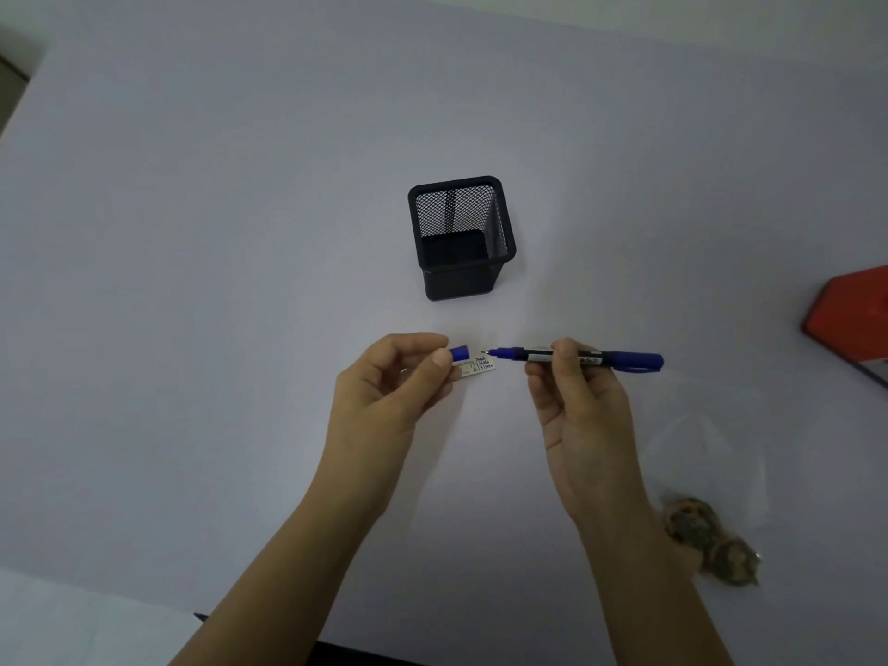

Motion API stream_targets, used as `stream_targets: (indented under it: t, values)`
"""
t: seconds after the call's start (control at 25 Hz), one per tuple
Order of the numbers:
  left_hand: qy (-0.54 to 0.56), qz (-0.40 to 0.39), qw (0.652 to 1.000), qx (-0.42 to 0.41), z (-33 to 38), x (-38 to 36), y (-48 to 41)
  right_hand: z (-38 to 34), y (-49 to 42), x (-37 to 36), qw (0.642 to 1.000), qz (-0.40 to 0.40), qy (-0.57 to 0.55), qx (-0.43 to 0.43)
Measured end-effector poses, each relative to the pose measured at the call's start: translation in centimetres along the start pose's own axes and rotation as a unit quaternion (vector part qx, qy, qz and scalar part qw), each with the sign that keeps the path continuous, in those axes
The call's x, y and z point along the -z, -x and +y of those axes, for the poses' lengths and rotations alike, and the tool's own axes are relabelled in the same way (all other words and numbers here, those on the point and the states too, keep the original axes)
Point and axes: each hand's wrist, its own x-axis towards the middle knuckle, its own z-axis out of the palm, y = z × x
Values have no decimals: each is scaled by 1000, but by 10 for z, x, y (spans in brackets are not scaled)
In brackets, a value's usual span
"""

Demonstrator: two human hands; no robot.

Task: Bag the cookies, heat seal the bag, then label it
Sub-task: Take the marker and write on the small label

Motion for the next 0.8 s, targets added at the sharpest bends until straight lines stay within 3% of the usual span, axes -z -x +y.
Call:
stream_targets:
  t: [0.36, 0.6, 0.8]
  values:
    - [-132, -45, 989, -41, 4, -6, 0, 5, 5, 3, 997, -41, 54, 23]
    - [-106, -34, 993, -28, 1, -10, 1, 6, 6, 4, 988, -47, 120, 82]
    - [-40, -14, 999, -31, 4, -10, 5, -3, 6, -1, 976, -113, 142, 121]
